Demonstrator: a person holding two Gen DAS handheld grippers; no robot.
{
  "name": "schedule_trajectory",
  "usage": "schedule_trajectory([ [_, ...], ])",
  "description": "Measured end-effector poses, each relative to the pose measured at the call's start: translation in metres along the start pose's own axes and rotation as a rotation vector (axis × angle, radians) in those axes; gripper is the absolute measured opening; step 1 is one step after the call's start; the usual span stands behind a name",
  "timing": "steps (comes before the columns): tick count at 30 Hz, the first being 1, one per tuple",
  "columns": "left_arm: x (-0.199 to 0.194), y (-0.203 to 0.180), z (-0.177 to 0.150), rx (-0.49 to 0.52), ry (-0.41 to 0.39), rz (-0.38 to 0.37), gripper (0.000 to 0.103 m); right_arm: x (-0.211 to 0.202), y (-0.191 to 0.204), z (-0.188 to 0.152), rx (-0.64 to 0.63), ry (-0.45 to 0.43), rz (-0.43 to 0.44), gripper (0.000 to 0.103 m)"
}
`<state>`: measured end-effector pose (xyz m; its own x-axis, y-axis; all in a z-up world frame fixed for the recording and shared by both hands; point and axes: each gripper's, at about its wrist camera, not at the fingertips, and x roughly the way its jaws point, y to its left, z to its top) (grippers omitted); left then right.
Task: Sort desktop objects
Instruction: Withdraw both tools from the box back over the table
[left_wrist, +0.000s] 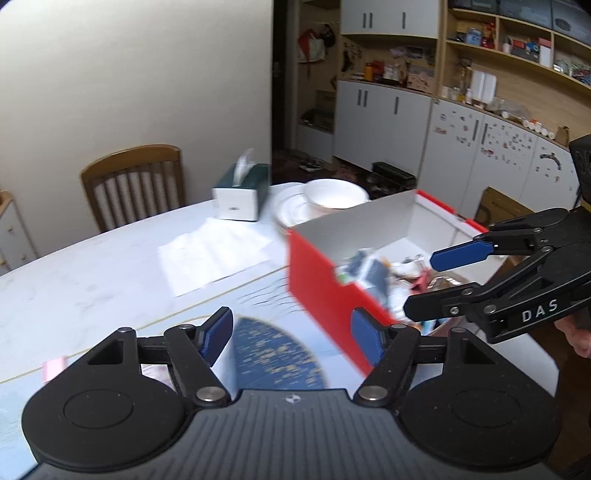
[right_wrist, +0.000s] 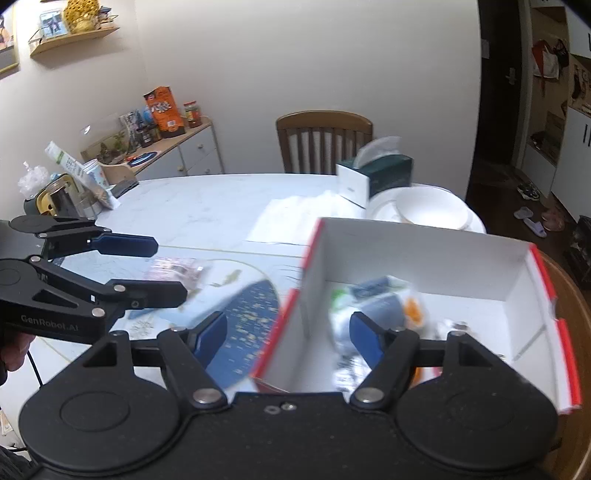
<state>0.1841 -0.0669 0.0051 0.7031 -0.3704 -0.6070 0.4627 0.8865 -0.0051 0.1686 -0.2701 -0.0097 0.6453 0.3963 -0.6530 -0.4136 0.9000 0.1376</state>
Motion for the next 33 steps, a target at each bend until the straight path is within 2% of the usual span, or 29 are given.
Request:
schedule_trajectory([
  [5, -0.019, 0.037, -0.014, -0.017, -0.009, 0.043, 0.071, 0.013, 0.036, 0.009, -0.017, -0.003, 0.008, 0.074],
  [8, -0.028, 0.060, -0.023, -0.030, -0.012, 0.060, 0.081, 0.021, 0.058, 0.013, -0.025, -0.006, 0.012, 0.075],
  [16, -0.040, 0.118, -0.046, -0.058, 0.008, 0.087, 0.081, 0.049, 0.105, 0.020, -0.035, 0.005, 0.007, 0.075],
  [26, -0.039, 0.173, -0.068, -0.097, 0.020, 0.146, 0.090, 0.086, 0.145, 0.026, -0.053, 0.034, 0.002, 0.075],
  [29, -0.034, 0.188, -0.073, -0.111, 0.028, 0.164, 0.102, 0.098, 0.154, 0.027, -0.061, 0.051, 0.003, 0.075],
  [33, -0.023, 0.208, -0.081, -0.128, 0.050, 0.195, 0.103, 0.113, 0.161, 0.031, -0.067, 0.068, 0.002, 0.075],
])
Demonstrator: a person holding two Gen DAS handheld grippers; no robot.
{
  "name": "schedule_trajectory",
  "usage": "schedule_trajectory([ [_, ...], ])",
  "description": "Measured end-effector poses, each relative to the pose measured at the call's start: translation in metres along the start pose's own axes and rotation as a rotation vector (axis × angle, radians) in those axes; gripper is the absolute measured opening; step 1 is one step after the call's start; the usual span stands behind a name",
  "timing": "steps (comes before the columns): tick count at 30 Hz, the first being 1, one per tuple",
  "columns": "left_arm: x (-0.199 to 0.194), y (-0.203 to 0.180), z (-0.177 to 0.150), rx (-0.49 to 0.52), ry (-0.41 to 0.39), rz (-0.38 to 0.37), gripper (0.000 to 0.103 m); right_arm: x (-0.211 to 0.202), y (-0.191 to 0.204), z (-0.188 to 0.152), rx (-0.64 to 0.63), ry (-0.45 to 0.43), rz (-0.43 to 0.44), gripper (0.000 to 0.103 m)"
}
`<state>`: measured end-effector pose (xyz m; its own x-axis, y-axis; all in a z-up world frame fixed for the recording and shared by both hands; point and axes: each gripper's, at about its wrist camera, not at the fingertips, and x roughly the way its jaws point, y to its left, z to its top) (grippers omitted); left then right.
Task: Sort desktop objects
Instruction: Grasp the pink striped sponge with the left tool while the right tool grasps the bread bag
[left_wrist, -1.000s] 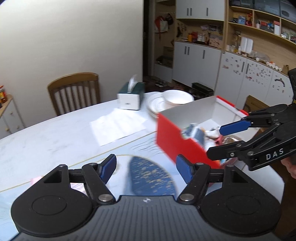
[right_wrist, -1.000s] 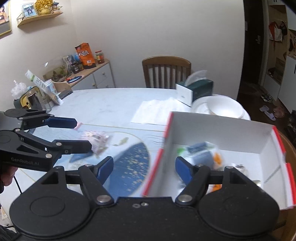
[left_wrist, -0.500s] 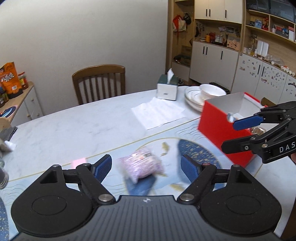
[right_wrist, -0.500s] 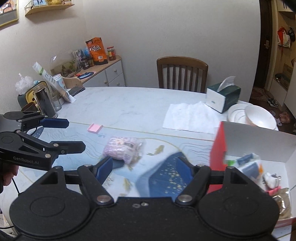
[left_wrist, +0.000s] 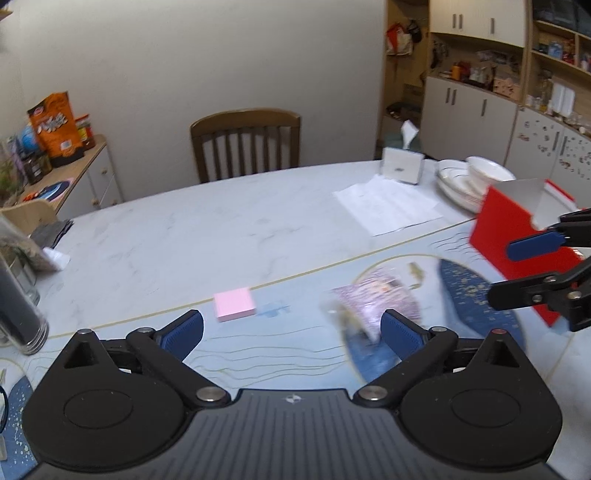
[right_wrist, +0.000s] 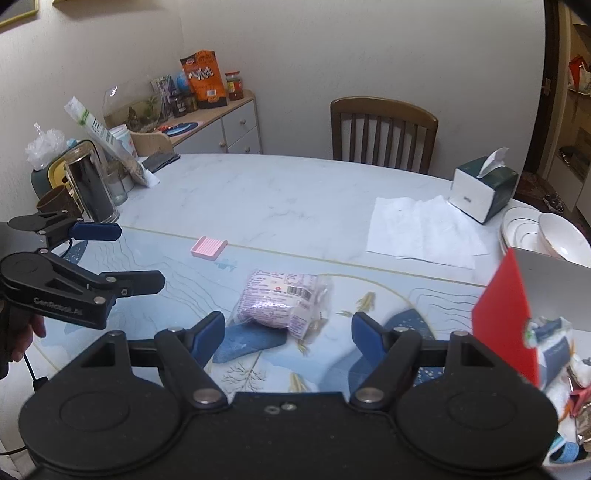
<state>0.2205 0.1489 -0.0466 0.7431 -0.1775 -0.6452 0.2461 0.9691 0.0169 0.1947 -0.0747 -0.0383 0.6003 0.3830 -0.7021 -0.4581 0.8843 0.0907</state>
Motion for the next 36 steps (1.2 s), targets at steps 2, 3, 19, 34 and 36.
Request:
schedule_trajectory([
  [2, 0.010, 0.008, -0.001, -0.015, 0.012, 0.014, 0.103, 0.008, 0.002, 0.003, 0.000, 0.009, -0.002, 0.075],
  [3, 0.015, 0.013, -0.002, -0.021, 0.019, 0.020, 0.103, 0.011, 0.003, 0.004, -0.001, 0.012, -0.003, 0.075],
  [19, 0.099, 0.034, 0.008, -0.006, 0.084, 0.106, 0.103, 0.071, 0.008, 0.016, 0.016, 0.060, -0.013, 0.075],
  [34, 0.136, 0.039, 0.001, -0.022, 0.135, 0.146, 0.103, 0.119, 0.015, 0.017, 0.026, 0.078, -0.080, 0.077],
  [36, 0.139, 0.040, 0.000, -0.024, 0.137, 0.150, 0.103, 0.123, 0.015, 0.016, 0.026, 0.079, -0.081, 0.079],
])
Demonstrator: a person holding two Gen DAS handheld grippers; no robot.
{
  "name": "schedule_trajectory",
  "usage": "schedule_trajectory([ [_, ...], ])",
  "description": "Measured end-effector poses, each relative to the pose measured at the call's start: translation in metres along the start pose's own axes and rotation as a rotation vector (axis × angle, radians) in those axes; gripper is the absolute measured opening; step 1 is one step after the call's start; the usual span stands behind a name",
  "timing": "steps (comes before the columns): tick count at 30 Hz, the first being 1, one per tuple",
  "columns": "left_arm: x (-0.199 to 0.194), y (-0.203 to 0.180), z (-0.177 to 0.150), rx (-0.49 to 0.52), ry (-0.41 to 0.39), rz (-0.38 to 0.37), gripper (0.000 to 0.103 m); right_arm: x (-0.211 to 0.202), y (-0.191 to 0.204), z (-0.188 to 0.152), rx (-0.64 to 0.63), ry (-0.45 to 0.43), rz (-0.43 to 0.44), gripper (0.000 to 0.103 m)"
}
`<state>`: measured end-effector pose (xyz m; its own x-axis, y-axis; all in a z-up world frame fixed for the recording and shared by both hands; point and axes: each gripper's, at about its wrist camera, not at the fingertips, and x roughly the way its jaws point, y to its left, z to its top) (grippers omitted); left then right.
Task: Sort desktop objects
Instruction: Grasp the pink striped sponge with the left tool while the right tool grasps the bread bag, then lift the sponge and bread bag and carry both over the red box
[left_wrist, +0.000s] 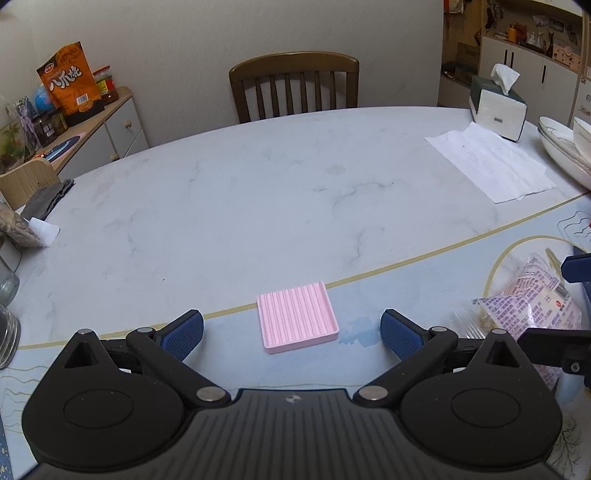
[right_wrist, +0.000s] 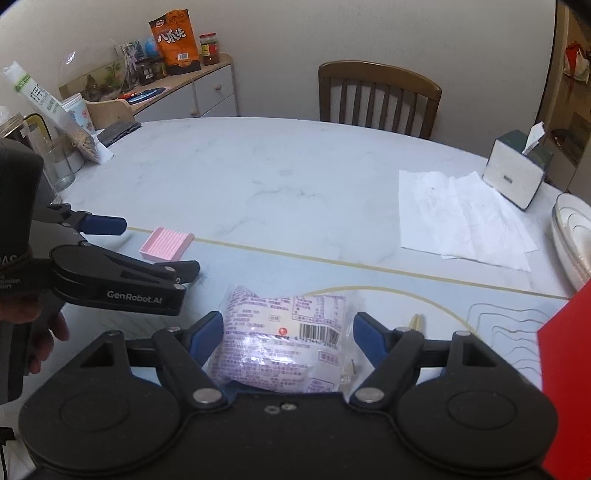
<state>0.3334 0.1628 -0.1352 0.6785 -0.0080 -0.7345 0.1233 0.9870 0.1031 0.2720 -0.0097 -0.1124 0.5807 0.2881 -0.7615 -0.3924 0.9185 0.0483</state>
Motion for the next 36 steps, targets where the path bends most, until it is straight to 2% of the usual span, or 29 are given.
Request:
schedule_trajectory([
  [7, 0.002, 0.001, 0.001, -0.017, -0.012, 0.005, 0.103, 0.015, 0.006, -0.003, -0.018, 0.031, -0.003, 0.086],
  [13, 0.003, 0.003, 0.000, -0.055, -0.006, -0.012, 0.102, 0.024, -0.006, -0.005, 0.050, 0.068, 0.041, 0.087],
  [16, 0.004, 0.004, 0.000, -0.078, -0.002, -0.025, 0.099, 0.024, -0.005, -0.007, 0.043, 0.062, 0.045, 0.088],
  [19, 0.002, 0.003, 0.000, -0.077, -0.007, -0.034, 0.090, 0.023, -0.004, -0.007, 0.043, 0.064, 0.043, 0.086],
  [24, -0.001, 0.000, 0.005, -0.068, -0.009, -0.043, 0.065, 0.022, -0.005, -0.007, 0.055, 0.063, 0.044, 0.086],
  [28, -0.002, 0.001, 0.006, -0.072, -0.006, -0.037, 0.055, 0.019, -0.007, -0.006, 0.056, 0.061, 0.040, 0.085],
  [30, -0.003, 0.002, 0.006, -0.075, -0.007, -0.034, 0.044, 0.018, -0.007, -0.005, 0.053, 0.058, 0.035, 0.084],
  [33, -0.003, 0.002, 0.007, -0.075, -0.003, -0.034, 0.041, 0.013, -0.007, -0.004, 0.050, 0.049, 0.035, 0.081],
  [36, -0.005, 0.002, 0.006, -0.074, -0.001, -0.036, 0.041, 0.009, -0.007, -0.005, 0.045, 0.048, 0.041, 0.068],
])
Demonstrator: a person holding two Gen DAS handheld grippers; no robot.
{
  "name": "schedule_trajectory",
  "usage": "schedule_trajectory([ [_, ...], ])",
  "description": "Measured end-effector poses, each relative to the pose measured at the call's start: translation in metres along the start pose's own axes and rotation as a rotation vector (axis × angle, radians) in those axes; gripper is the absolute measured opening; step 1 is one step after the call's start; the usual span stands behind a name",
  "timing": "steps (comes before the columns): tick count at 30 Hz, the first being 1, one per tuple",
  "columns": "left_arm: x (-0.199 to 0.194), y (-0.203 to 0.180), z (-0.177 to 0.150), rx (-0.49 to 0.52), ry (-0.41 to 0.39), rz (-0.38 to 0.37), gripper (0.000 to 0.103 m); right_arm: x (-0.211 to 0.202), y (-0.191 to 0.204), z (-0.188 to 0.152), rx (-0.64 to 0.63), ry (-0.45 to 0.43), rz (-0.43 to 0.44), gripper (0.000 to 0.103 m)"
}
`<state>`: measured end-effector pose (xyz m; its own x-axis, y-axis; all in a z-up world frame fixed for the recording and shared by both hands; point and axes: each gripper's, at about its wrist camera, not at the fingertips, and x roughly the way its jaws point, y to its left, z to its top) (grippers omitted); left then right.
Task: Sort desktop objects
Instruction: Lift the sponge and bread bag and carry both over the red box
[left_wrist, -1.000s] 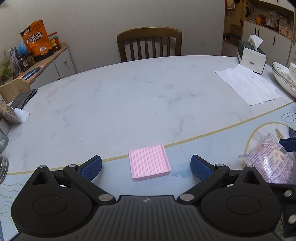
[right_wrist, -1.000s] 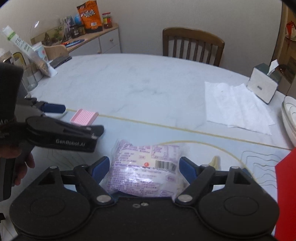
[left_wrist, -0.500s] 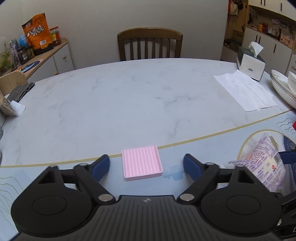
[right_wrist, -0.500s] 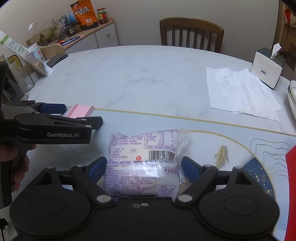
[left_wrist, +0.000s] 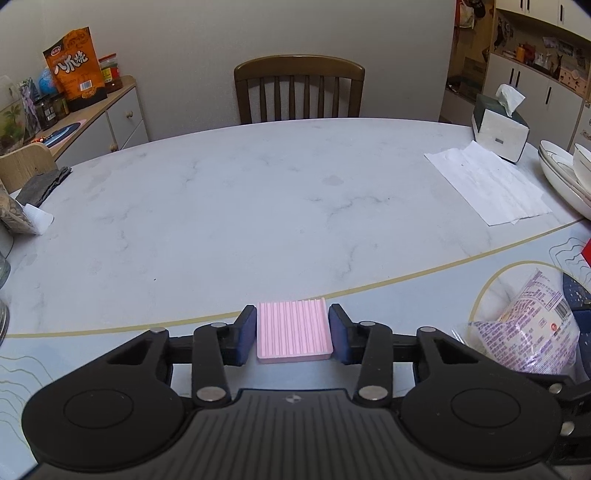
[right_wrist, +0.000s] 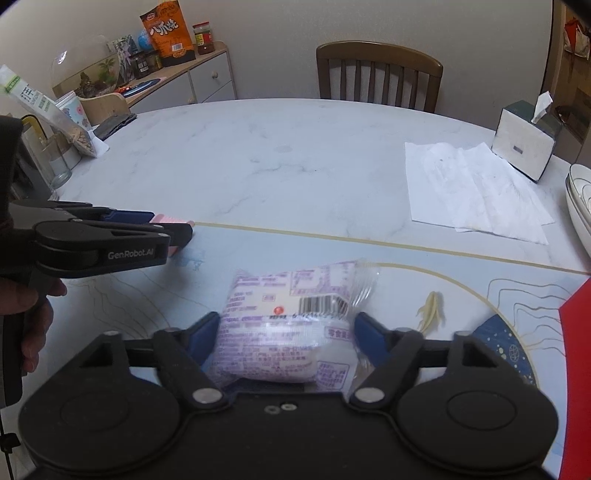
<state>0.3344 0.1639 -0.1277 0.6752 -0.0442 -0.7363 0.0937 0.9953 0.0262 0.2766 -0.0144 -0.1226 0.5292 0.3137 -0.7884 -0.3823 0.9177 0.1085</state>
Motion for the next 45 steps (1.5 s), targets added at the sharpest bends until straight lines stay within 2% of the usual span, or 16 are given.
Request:
schedule_trajectory([
  [9, -0.016, -0.005, -0.009, 0.001, 0.012, -0.016, 0.040, -0.020, -0.004, -0.005, 0.006, -0.025, -0.012, 0.065],
  [20, -0.074, -0.033, -0.019, 0.025, -0.022, -0.098, 0.040, -0.065, -0.010, -0.021, 0.017, -0.047, -0.008, 0.065],
  [34, -0.144, -0.088, -0.029, 0.069, -0.073, -0.191, 0.040, -0.136, -0.035, -0.050, 0.075, -0.105, 0.017, 0.065],
  [45, -0.177, -0.155, -0.024, 0.134, -0.099, -0.262, 0.040, -0.188, -0.079, -0.072, 0.116, -0.156, -0.008, 0.065],
])
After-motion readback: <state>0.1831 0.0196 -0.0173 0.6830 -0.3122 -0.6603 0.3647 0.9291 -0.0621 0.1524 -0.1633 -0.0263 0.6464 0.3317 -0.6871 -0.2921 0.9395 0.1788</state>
